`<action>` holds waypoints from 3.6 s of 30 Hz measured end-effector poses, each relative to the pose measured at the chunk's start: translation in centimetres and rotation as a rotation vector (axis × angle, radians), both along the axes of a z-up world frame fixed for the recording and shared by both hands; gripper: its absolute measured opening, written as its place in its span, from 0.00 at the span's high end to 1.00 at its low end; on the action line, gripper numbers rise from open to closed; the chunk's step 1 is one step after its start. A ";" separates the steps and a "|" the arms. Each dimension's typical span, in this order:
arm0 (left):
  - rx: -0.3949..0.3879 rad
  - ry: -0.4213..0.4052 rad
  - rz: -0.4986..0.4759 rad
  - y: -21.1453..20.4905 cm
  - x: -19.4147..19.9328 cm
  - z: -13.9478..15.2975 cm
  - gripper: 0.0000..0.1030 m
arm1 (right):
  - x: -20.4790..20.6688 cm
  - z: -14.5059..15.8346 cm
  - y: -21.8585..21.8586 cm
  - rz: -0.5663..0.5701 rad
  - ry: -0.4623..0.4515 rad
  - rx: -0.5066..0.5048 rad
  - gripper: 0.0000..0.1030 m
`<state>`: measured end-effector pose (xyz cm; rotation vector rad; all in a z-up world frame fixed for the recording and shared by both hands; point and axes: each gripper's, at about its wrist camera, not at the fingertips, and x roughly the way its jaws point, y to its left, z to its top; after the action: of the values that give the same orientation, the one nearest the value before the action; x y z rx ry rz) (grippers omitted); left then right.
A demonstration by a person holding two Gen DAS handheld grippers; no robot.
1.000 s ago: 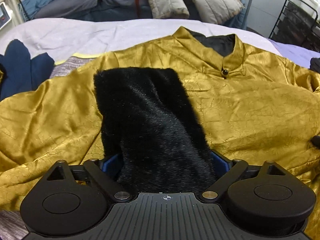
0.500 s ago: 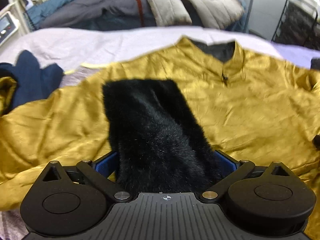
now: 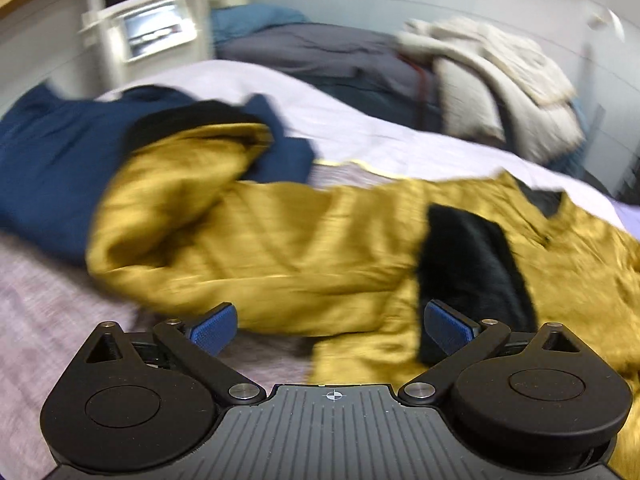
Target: Fold large clothes
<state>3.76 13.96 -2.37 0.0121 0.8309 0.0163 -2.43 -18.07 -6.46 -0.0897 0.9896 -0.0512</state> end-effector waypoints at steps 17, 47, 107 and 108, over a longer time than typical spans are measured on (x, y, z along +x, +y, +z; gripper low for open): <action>-0.162 -0.054 0.252 14.1 6.0 4.2 0.00 | -0.1 -8.3 7.9 0.056 0.329 0.161 0.00; -0.273 -0.244 -0.131 3.9 8.6 7.9 0.46 | -1.3 -9.4 8.6 -0.013 0.257 0.155 0.00; -0.042 0.213 -0.306 -7.9 -5.3 -5.2 0.00 | 19.2 1.4 7.1 0.254 0.067 0.109 0.98; -0.047 0.212 -0.299 -7.8 -5.2 -5.2 0.00 | 18.4 2.1 6.8 0.251 0.045 0.118 0.98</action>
<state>-1.46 6.20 -7.52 0.0952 1.0345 -0.2904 15.97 -11.27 -4.34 -0.1069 1.0181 0.2400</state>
